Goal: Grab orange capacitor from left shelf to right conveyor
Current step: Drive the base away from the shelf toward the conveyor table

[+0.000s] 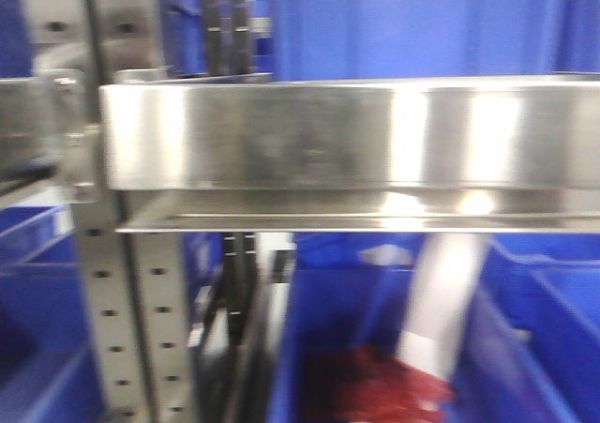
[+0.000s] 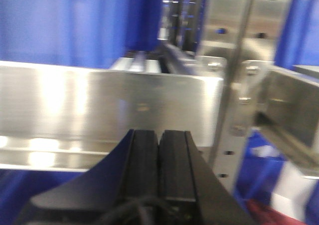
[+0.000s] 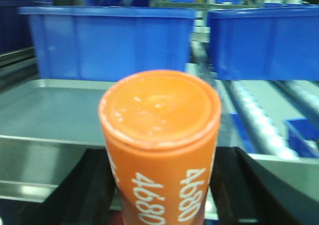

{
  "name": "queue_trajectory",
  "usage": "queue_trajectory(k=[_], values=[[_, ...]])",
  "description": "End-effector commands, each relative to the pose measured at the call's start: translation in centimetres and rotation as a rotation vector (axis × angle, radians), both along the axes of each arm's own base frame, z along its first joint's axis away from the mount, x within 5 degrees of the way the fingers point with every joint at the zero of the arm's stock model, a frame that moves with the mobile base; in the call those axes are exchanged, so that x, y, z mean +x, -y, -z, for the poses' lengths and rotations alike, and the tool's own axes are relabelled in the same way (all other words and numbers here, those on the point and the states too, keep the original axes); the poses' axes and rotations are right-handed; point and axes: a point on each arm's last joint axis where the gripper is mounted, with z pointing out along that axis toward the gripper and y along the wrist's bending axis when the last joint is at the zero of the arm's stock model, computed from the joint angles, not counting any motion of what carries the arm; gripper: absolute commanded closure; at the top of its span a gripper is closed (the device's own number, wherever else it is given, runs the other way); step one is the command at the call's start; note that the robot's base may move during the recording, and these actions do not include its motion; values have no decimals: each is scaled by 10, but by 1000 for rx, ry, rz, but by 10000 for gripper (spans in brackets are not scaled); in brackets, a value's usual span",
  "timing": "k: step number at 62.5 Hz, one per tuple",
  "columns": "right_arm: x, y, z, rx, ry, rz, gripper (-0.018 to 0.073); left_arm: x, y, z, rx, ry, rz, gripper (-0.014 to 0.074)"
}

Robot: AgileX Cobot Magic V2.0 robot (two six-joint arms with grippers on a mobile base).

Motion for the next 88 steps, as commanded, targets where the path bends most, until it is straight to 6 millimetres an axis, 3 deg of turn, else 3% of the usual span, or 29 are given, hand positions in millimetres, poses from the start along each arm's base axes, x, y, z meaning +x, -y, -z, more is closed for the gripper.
queue_trajectory(k=[1, 88], values=[[-1, 0, -16, -3, 109, -7, 377, -2, 0, -11, -11, 110, 2, 701], [-1, 0, -16, -3, 109, -7, 377, -2, 0, -11, -11, 110, 2, 701]])
